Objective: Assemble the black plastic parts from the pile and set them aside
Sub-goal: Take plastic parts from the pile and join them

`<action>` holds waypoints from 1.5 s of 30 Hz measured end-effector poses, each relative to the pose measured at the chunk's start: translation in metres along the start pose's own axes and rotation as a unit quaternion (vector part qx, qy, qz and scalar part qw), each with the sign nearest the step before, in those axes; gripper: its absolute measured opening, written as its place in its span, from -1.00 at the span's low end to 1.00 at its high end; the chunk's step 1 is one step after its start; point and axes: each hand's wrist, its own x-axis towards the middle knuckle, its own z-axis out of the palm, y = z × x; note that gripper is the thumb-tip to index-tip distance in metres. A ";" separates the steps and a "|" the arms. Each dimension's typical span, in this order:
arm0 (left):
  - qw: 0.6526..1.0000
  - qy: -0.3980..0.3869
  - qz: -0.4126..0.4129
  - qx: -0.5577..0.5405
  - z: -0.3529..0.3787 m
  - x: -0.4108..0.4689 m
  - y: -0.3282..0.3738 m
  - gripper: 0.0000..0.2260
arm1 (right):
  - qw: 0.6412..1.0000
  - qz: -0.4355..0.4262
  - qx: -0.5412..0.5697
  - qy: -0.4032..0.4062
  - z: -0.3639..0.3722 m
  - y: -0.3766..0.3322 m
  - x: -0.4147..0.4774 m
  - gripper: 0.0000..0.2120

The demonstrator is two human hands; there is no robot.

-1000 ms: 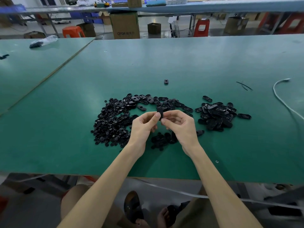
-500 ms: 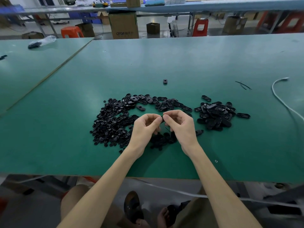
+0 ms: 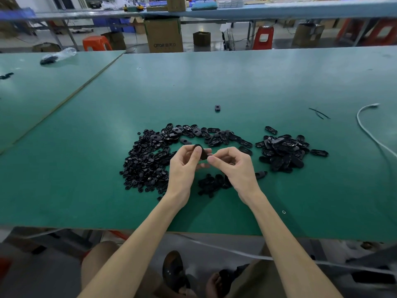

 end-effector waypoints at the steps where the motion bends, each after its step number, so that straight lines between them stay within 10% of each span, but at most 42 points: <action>1: 1.000 0.002 -0.006 -0.013 0.000 0.000 0.000 -0.83 | 1.000 -0.001 0.007 0.005 0.000 0.000 0.000 -0.89; 45: 0.995 -0.066 -0.008 0.074 0.003 -0.008 0.007 -0.68 | 0.998 -0.011 0.065 0.002 0.001 0.000 -0.001 -0.87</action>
